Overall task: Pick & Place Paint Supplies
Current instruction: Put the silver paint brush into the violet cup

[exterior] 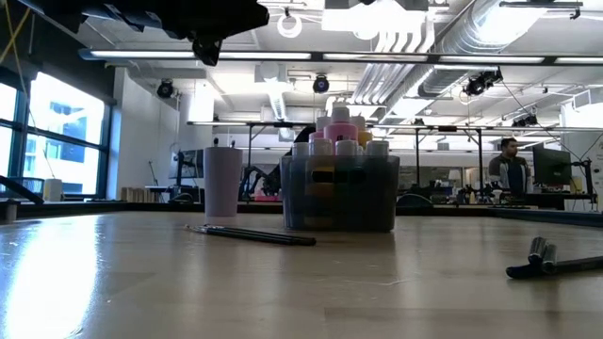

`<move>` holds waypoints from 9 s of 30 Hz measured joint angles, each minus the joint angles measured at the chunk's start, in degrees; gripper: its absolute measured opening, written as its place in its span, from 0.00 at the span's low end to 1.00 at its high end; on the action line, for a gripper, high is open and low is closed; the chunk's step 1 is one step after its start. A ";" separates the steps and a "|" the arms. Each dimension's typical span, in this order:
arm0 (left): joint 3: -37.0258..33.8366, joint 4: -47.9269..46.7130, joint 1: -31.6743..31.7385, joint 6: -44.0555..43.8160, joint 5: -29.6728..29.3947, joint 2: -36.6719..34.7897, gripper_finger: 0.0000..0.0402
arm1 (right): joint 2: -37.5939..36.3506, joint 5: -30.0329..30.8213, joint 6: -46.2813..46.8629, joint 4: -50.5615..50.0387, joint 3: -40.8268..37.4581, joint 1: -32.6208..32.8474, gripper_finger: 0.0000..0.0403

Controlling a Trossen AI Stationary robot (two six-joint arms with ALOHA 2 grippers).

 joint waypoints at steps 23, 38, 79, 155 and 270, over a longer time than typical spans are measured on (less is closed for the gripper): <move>0.00 1.65 -0.02 1.43 1.54 0.00 0.02 | 0.04 1.19 -0.49 -2.36 0.00 -0.54 0.22; 0.00 1.43 -0.02 1.41 1.50 0.00 0.02 | -0.92 -0.16 -4.62 2.48 -0.02 -0.57 0.22; 0.00 4.43 0.00 2.91 2.44 0.24 0.02 | -4.37 -0.37 -5.01 -0.17 0.00 -0.07 0.07; 0.00 -8.63 0.02 7.48 -0.83 -11.83 0.31 | -4.35 -2.66 -8.85 -1.92 0.02 -0.49 0.01; 13.53 -37.46 18.64 2.72 -11.50 -20.65 0.03 | -16.47 6.96 4.59 -32.66 0.00 7.57 0.01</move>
